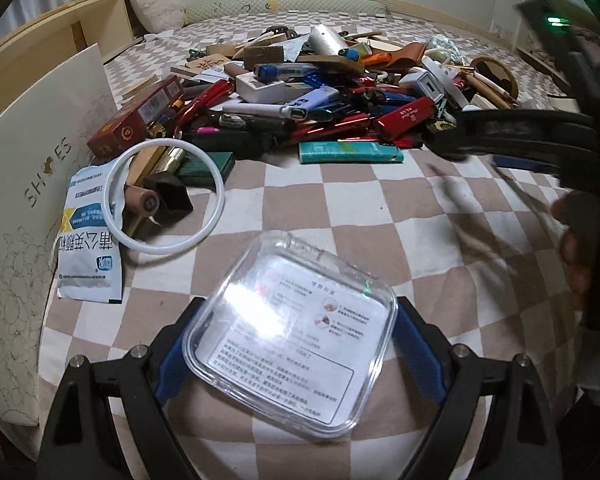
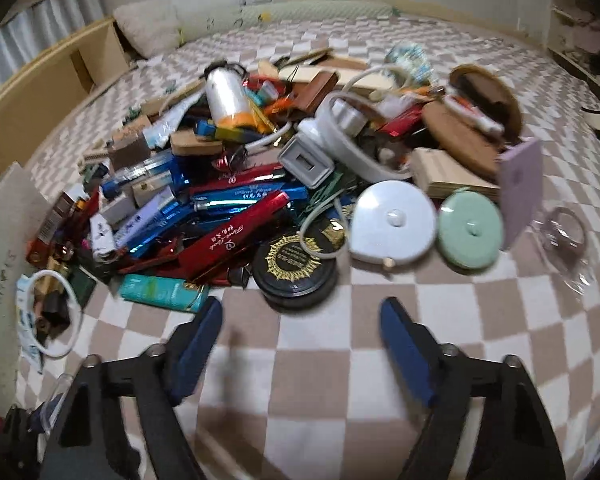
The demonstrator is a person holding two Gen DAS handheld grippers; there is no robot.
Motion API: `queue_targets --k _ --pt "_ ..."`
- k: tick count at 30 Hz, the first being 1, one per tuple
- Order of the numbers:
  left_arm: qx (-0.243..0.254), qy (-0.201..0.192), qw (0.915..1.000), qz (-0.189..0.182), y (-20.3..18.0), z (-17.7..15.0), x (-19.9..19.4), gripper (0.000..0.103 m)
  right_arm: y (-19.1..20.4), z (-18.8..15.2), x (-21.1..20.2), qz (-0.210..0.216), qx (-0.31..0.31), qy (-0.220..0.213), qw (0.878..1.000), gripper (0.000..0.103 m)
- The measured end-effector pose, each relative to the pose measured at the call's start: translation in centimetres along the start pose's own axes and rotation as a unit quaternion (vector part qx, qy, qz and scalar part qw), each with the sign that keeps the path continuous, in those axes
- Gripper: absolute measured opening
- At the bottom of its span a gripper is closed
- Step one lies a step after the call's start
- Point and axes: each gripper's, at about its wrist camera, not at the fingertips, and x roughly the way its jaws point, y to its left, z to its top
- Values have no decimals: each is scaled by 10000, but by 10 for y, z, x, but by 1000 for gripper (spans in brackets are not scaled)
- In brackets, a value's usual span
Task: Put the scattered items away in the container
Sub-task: 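Lift the clear box with the left gripper while the right gripper grasps the black compact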
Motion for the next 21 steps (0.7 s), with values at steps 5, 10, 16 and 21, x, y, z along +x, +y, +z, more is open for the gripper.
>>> queue_targets --k 5,10,16,21 --pt "43 -36 10000 40 0 0 1 91 0 11 14 -44 -30 -71 10000 59" --pt "27 -48 10000 6 0 0 1 91 -4 12 14 70 -12 -129 9999 52" --pt "-32 -25 9999 -132 3 0 0 94 -2 -9 -1 88 -67 57 9999 52" --pt "19 -2 9999 -127 4 -2 0 97 1 -31 -17 -8 -122 241 9996 52"
